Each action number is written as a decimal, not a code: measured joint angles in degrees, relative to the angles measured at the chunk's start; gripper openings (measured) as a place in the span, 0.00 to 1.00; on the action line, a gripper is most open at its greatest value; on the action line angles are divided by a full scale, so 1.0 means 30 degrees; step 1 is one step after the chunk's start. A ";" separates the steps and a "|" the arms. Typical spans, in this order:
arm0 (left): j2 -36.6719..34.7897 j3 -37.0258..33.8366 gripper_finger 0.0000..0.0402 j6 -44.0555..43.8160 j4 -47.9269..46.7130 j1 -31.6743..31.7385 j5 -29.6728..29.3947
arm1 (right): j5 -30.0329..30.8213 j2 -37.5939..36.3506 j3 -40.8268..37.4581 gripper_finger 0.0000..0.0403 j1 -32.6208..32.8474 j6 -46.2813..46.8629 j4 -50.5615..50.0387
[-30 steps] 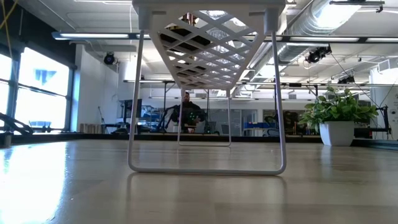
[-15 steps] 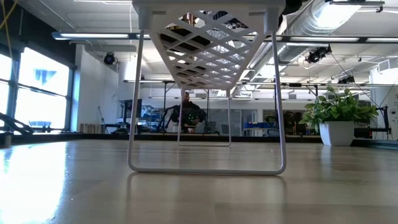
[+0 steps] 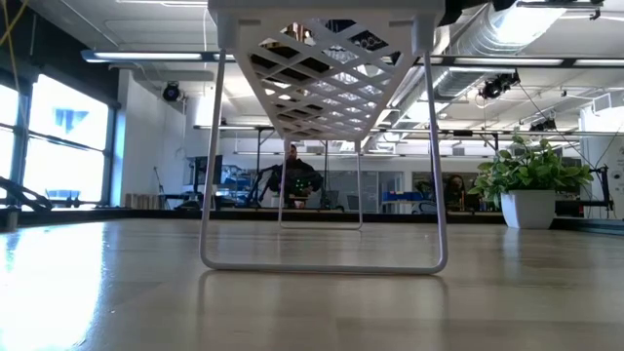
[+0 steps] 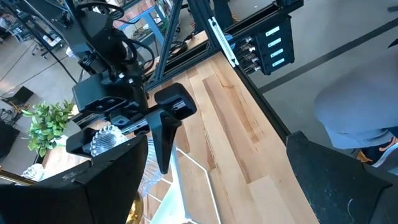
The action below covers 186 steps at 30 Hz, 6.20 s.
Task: Pick & Place candle stick holders
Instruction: Put the transparent candle holder on the shelf aligned with the other transparent candle holders, then return to Home Position
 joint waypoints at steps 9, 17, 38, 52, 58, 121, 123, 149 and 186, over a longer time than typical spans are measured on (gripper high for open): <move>0.0001 0.0001 0.94 0.0000 -0.0003 0.0000 0.0001 | 0.0001 0.0000 0.0000 0.78 0.0001 -0.0763 0.0208; 0.0001 -0.0001 0.94 0.0000 -0.0003 0.0000 0.0001 | -0.0094 0.0000 0.0000 0.78 0.0040 -0.1596 0.0441; 0.0001 -0.0004 0.94 -0.0114 -0.0724 0.0000 0.1099 | 0.1830 -0.0156 0.0000 0.78 0.1057 -0.6149 0.3333; 0.0001 -0.0004 0.94 -0.0488 -0.1016 0.0000 0.1123 | 0.2841 -0.0182 0.0000 0.79 0.1871 -1.0257 0.6403; 0.0001 -0.0004 0.94 -0.0488 -0.1009 0.0000 0.1136 | 0.6044 -0.0182 0.0000 0.79 0.3079 -1.4025 0.9390; -0.3978 0.4564 0.00 0.2778 -1.0583 1.1002 0.5864 | 1.7128 -1.9027 0.0000 0.00 0.6398 -1.6928 -0.7528; -0.5059 0.3460 0.00 0.2737 -0.9800 1.2211 0.7554 | 1.6203 -2.0995 0.0000 0.00 0.6397 -1.3060 -1.2528; -1.6961 -1.7418 0.00 0.2141 0.7220 1.3748 1.3907 | -0.2408 -2.9838 -1.2719 0.00 0.4859 -0.3640 -1.1757; -2.2764 -2.6813 0.00 0.0877 1.3742 1.3741 1.7377 | -0.6734 -3.0673 -1.7041 0.00 -0.2313 -0.0289 -1.0028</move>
